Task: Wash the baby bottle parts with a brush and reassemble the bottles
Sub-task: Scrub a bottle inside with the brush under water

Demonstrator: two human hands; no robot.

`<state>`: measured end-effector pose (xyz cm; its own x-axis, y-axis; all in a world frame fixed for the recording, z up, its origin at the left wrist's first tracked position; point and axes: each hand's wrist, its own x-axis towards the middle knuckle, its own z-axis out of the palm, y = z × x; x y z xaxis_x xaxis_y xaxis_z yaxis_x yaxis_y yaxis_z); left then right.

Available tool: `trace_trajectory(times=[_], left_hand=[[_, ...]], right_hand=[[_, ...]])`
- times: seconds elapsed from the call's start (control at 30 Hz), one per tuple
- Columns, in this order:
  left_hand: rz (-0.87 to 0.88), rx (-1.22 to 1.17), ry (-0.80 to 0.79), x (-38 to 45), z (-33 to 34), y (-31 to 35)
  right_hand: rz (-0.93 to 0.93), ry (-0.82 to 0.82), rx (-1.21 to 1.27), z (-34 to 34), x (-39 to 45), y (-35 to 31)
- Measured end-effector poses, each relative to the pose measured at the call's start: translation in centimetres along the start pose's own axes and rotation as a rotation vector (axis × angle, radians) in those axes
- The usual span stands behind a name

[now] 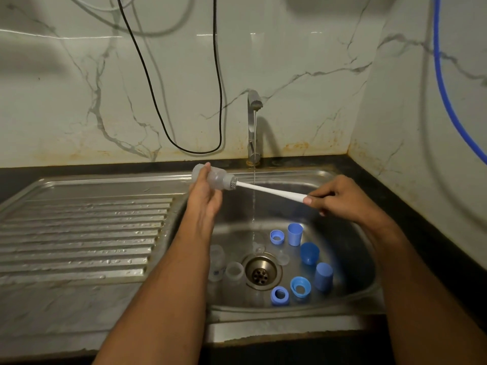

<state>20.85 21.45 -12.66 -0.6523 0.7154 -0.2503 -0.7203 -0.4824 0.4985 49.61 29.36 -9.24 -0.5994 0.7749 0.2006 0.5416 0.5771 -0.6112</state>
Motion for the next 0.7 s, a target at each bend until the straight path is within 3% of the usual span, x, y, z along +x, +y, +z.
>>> trace_trajectory(times=[0.37,0.57,0.7], left_hand=[[-0.011,-0.047,0.005,0.3,-0.4,0.5],[0.017,-0.062,0.1,0.8,-1.2,0.6],[-0.006,-0.071,0.121,0.6,-1.0,0.2]], right_hand=[[0.034,-0.015,0.062,-0.9,-0.5,0.0],[0.181,0.022,-0.059,-2.8,-1.0,1.7],[0.227,0.055,0.015,-3.4,-1.3,2.3]])
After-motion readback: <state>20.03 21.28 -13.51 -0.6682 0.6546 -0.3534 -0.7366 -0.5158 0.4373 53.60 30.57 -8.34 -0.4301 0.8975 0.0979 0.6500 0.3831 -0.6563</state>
